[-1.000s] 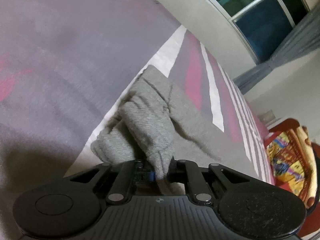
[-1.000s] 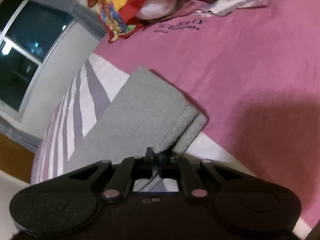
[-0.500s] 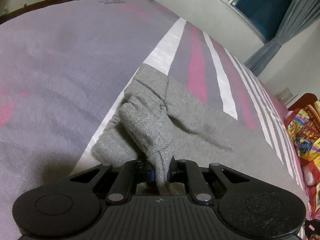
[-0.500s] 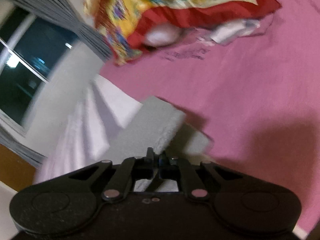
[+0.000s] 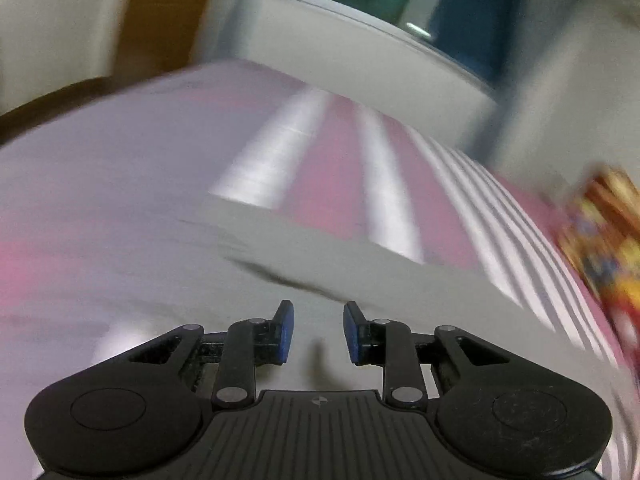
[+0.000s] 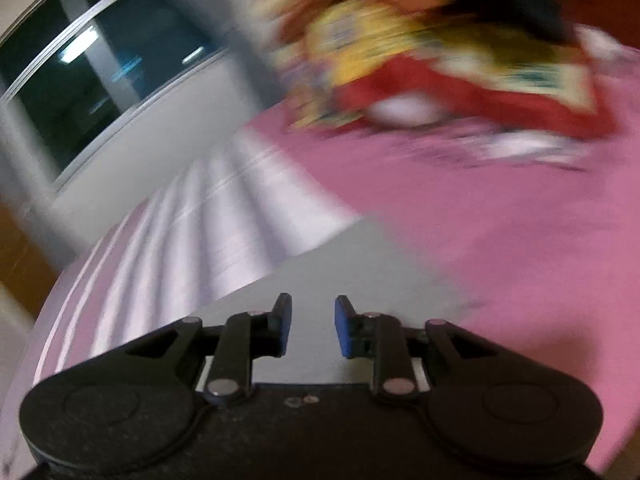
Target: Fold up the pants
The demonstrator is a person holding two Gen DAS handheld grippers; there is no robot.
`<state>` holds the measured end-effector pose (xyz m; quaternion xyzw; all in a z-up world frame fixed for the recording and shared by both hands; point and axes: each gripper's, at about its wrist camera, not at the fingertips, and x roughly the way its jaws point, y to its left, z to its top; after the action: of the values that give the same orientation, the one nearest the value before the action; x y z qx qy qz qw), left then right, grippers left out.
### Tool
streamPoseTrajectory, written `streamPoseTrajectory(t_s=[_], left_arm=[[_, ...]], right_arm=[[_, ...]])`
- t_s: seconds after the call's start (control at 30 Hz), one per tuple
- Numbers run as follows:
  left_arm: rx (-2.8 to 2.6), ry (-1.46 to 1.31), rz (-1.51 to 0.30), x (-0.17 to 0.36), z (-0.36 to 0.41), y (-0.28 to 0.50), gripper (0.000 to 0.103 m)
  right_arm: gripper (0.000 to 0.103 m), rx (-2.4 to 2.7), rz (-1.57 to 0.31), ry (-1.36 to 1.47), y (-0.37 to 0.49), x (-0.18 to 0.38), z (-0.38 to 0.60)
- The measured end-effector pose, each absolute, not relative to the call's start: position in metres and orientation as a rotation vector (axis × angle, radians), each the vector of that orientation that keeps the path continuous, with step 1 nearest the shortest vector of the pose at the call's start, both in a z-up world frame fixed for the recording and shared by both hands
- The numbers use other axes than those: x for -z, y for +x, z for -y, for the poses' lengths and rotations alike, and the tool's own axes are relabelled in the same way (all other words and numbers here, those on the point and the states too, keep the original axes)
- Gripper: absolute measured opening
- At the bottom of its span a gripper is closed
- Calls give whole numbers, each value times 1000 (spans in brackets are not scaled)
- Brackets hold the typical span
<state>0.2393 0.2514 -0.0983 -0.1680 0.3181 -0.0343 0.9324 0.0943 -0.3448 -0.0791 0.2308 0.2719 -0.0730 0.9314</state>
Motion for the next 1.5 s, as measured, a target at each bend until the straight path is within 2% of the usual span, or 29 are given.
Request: streamPoseTrajectory(t_s=[0.13,0.27,0.3,0.37,0.43,0.5,0.53,0.63,0.8,1.0,1.13,1.23,1.3,1.33,1.43,1.5], left_arm=[[239,-274,-703,120,-160,268,26],[239,-203,-742,147,-121,277,28],[240,-216,-737,149,-124,276,28],[236,-239,-741,149,-137,274,28],[199,-230,-741,142,-149,273,28],[167,-225,-715,134,-157,280,30],[153,-226,-704,129,-162,286,30],[129,-194,-705,117,-166,312,32],[120,-64,-745,114,-165,358,36],[145,-95,-805,141,-184,384,37],[56,-129,-733,129,-211,376,37],[6,-171,-752,138,-232,383,37],[19,-188,-765,150,-238,386,37],[25,-221,-765,153,-241,386,37],[34,-240,-763,153,-245,385,37],[47,-210,-756,154,-243,381,37]], right_arm=[[26,-91,-649,383,146,95,239],[36,-169,-733,270,171,123,165],[35,-155,-765,235,172,131,159],[26,-112,-763,171,168,141,161],[26,-109,-770,207,163,139,179],[31,-111,-781,217,167,129,190],[40,-105,-759,218,166,122,188],[39,-146,-721,234,196,110,169],[39,-316,-713,133,261,96,81],[42,-390,-821,30,323,141,1],[45,-411,-762,56,326,133,-6],[45,-472,-721,82,338,122,-26],[45,-507,-756,87,349,127,-44],[49,-499,-781,71,355,134,-51],[45,-490,-801,26,357,143,-46],[54,-435,-792,19,345,138,-21]])
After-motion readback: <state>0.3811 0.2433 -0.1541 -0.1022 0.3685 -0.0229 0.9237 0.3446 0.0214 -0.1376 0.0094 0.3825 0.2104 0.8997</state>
